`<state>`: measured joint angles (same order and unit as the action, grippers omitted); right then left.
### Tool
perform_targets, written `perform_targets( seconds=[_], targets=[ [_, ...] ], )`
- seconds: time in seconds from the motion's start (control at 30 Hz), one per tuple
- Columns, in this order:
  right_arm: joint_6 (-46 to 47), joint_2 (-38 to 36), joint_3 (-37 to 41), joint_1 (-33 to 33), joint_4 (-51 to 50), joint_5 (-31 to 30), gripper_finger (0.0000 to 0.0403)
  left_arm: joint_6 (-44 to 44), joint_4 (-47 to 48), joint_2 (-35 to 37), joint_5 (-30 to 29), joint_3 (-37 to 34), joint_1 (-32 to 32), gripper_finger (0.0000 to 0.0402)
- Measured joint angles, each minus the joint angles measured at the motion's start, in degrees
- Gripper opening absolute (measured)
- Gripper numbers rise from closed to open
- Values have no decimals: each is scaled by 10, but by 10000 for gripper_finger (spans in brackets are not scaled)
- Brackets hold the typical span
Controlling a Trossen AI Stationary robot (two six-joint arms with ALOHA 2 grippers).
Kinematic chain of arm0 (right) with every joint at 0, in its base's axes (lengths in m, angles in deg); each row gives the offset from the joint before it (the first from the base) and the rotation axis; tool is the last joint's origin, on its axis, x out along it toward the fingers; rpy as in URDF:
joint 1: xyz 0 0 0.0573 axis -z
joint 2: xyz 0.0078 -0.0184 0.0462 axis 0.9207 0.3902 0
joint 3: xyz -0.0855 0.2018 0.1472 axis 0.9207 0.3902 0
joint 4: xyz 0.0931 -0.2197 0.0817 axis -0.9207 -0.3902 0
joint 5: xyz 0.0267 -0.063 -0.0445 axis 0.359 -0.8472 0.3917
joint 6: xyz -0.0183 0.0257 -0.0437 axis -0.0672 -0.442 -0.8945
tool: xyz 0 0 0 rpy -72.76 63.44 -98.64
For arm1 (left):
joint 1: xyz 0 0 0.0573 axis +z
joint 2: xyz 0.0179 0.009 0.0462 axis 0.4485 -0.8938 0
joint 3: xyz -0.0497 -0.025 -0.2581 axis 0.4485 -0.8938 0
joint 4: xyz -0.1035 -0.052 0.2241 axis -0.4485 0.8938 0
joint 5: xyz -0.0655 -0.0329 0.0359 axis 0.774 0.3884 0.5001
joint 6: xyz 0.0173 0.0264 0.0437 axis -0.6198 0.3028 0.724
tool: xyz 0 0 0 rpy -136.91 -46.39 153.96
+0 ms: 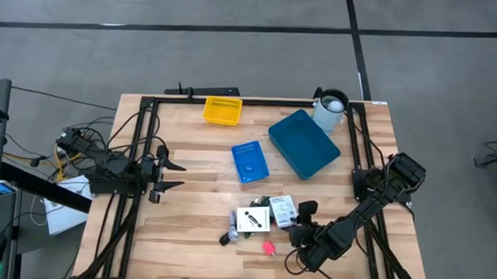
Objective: Pick and place items into bin
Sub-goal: Put the white card reader box into the yellow bin
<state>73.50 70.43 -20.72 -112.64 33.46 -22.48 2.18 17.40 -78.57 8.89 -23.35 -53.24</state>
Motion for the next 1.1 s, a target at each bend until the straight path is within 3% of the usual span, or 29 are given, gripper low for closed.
perform_targets(
  seconds=[0.5,0.7,1.1],
  targets=[
    [12,0,-63,0,-103,-15,81,0,0,0,0,0,0,192],
    [18,0,-65,0,-109,-15,59,0,0,0,0,0,0,192],
    [51,0,-65,0,-127,-15,54,0,0,0,0,0,0,192]
  ],
)
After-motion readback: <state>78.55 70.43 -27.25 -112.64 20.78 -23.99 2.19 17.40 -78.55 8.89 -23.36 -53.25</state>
